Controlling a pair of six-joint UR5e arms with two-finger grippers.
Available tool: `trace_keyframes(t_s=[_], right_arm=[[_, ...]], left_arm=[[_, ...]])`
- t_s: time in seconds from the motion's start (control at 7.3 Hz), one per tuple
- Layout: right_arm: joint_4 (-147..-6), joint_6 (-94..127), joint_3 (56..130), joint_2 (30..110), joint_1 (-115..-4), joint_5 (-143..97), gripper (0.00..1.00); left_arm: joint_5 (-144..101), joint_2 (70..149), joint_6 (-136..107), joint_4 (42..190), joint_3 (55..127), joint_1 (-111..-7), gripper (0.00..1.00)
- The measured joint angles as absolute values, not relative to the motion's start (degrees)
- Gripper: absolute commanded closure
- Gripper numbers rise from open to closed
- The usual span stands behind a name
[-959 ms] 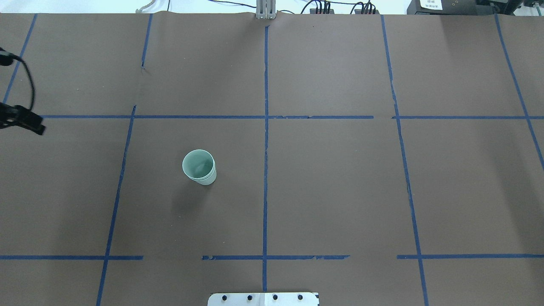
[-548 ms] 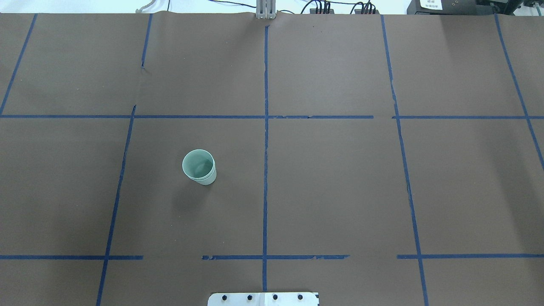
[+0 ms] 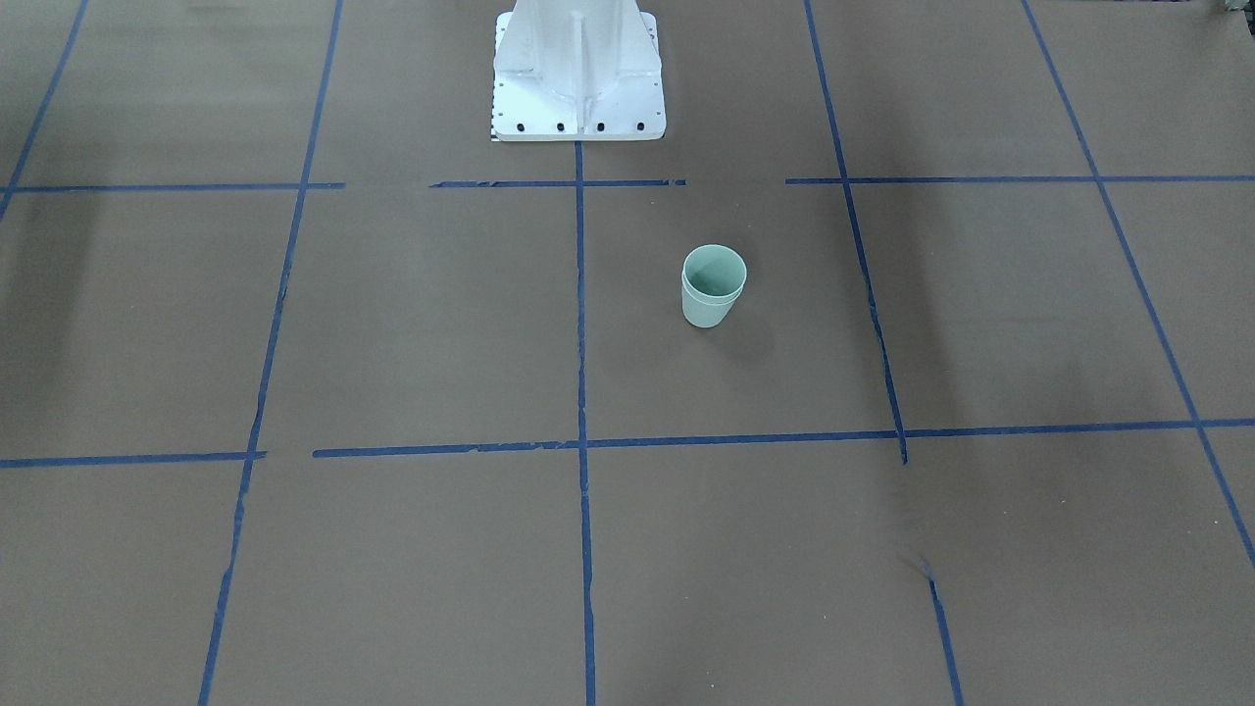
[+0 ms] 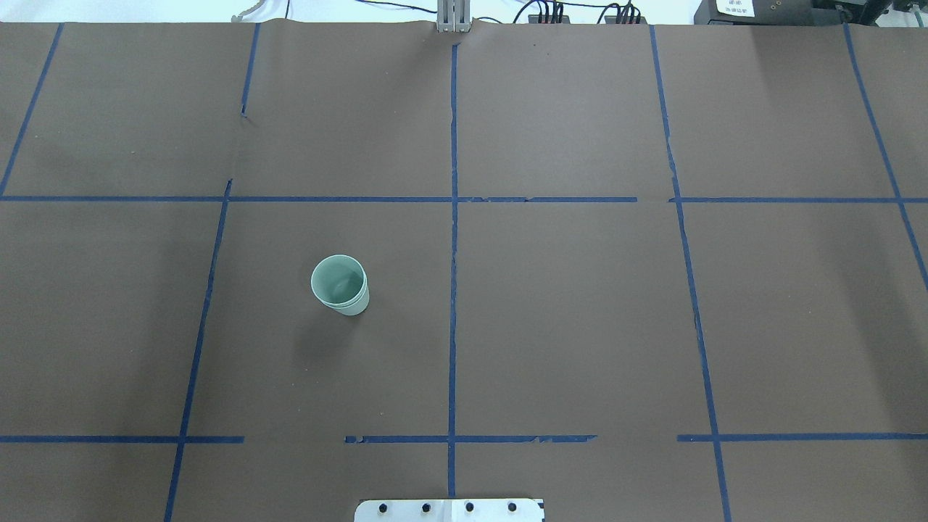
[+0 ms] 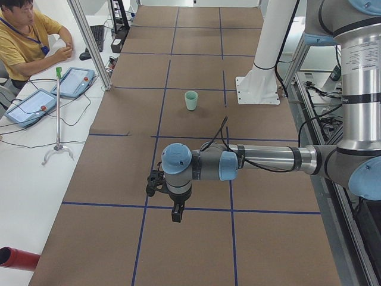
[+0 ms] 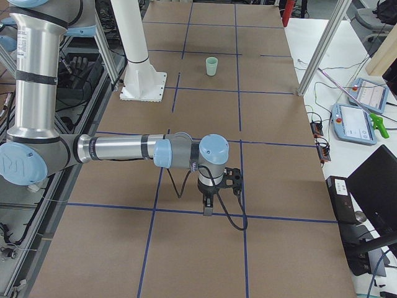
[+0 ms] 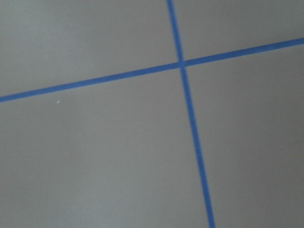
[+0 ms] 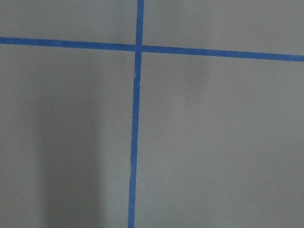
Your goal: Stack cups
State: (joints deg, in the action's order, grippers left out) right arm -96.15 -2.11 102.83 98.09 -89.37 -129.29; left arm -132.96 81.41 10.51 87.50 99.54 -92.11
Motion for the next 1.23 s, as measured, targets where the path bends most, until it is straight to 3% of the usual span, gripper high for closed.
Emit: trace_keyframes(t_s=[1.23], right_arm=[[-96.15, -2.11, 102.83, 98.09, -89.32, -129.29, 0.0]], left_arm=[[-134.21, 81.21, 10.98, 88.15, 99.83, -92.2, 0.0]])
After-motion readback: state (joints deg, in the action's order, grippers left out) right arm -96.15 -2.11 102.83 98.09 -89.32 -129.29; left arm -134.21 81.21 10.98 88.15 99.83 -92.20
